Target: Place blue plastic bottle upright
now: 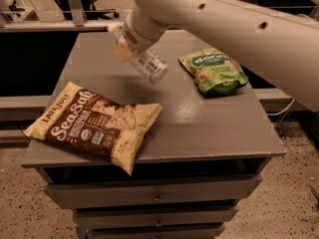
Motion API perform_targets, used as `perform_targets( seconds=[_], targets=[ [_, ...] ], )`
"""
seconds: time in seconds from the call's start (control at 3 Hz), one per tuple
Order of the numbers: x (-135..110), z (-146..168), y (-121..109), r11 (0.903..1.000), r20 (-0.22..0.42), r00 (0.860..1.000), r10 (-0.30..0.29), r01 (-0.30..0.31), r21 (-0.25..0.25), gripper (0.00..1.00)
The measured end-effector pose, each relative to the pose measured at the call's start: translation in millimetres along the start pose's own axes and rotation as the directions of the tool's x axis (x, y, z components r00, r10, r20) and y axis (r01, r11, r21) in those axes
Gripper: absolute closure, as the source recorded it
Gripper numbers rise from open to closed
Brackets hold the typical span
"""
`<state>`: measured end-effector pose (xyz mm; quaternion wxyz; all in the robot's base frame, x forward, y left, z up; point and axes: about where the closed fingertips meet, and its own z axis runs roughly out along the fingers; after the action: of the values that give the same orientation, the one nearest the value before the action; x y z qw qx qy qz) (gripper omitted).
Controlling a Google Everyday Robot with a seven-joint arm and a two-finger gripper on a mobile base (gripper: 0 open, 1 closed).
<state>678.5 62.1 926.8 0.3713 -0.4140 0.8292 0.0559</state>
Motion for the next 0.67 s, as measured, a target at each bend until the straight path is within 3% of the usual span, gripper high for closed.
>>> perform_targets(
  seconds=[0.33, 0.67],
  targets=[
    [-10, -20, 4, 0.9984, 0.194, 0.981, -0.007, 0.018, -0.054, 1.0],
    [-31, -33, -10, 0.9954, 0.402, 0.914, 0.055, -0.019, -0.094, 1.0]
  ],
)
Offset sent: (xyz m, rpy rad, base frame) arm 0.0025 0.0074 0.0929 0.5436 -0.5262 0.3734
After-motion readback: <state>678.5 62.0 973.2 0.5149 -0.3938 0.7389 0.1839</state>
